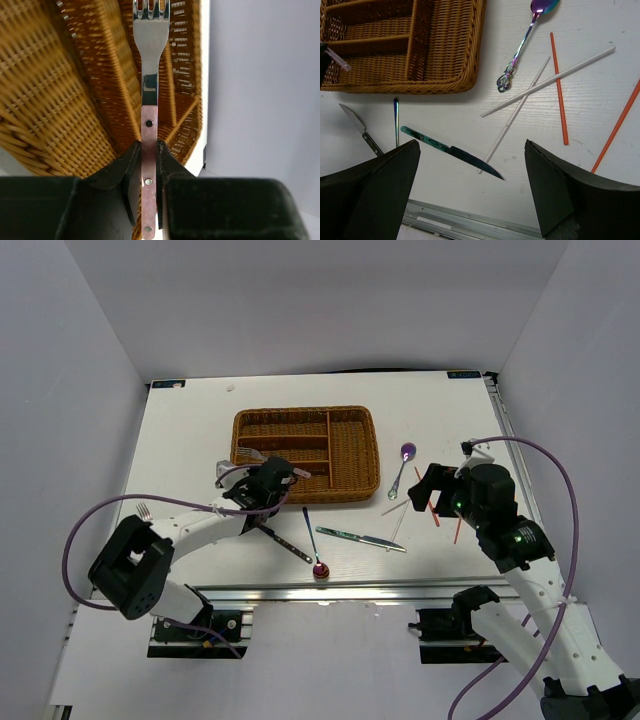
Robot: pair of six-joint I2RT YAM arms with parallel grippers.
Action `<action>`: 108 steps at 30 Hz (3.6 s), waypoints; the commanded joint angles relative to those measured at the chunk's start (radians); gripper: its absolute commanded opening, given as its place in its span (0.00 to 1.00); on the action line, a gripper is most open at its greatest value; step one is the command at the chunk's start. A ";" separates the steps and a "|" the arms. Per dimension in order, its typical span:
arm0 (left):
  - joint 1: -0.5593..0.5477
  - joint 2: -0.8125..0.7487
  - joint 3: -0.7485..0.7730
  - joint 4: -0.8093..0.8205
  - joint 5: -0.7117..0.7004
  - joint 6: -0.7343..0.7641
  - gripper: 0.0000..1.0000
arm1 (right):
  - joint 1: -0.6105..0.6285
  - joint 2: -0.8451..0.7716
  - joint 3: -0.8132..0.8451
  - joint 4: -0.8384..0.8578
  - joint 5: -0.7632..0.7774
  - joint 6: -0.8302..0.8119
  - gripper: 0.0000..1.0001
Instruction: Sort the eating utensils into containers
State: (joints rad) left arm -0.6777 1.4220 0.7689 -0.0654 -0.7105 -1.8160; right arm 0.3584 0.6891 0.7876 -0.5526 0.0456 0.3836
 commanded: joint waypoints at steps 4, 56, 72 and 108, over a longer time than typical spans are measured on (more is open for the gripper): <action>-0.025 0.025 -0.066 0.110 -0.037 -0.124 0.07 | -0.004 -0.017 0.018 0.011 -0.004 -0.023 0.89; 1.032 -0.077 0.059 -0.755 0.379 1.133 0.98 | -0.003 -0.065 0.021 0.069 -0.342 -0.008 0.89; 1.100 0.150 -0.036 -0.534 0.410 1.179 0.82 | -0.003 -0.077 0.010 0.082 -0.380 -0.005 0.89; 0.929 -0.569 -0.158 -0.334 0.666 0.870 0.00 | -0.001 -0.036 0.072 0.006 -0.198 -0.017 0.89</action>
State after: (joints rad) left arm 0.2771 0.9325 0.5827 -0.4324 -0.0834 -0.8566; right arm 0.3584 0.6548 0.8295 -0.5529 -0.1905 0.3771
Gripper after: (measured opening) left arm 0.204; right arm 0.894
